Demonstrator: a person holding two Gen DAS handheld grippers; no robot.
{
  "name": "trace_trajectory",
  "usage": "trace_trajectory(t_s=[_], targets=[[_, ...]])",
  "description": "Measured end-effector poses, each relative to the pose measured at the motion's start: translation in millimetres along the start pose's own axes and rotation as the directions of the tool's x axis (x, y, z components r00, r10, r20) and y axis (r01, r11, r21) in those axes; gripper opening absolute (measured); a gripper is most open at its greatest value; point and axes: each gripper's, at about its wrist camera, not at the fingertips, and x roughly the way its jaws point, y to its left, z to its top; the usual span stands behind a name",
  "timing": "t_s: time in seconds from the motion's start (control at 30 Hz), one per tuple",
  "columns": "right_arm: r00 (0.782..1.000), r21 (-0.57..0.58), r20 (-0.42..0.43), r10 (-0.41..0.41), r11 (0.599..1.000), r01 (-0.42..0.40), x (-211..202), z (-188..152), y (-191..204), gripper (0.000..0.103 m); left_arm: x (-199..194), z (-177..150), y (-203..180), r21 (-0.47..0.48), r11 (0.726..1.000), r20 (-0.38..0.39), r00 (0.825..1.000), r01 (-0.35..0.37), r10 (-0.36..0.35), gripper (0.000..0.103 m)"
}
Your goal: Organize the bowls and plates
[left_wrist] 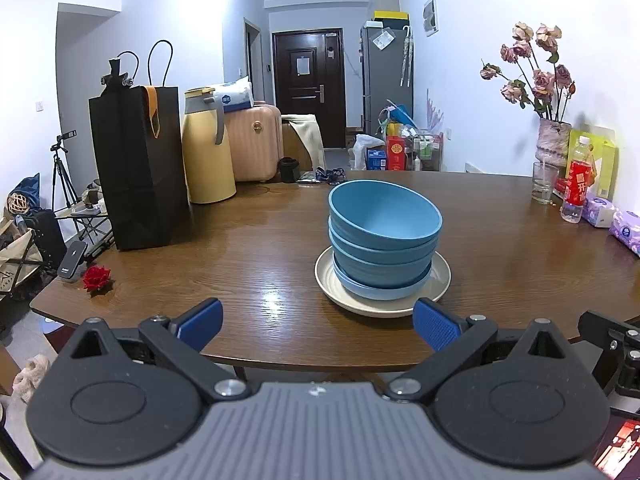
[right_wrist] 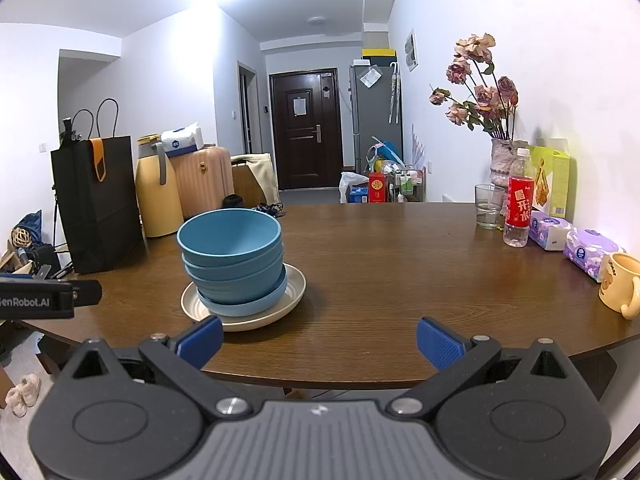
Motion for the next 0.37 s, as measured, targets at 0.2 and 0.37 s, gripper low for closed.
trace_trajectory(t_s=[0.2, 0.37], targets=[[1.000, -0.004, -0.004, -0.002, 1.000, 0.002, 0.8, 2.1, 2.1, 0.103, 2.1, -0.3, 2.5, -0.004, 1.000, -0.011, 1.000, 0.009, -0.009, 0.103], [1.000, -0.004, -0.005, -0.001, 1.000, 0.001, 1.4, 2.4, 2.6, 0.103, 4.2, 0.2, 5.5, -0.004, 1.000, -0.015, 1.000, 0.015, -0.015, 0.103]])
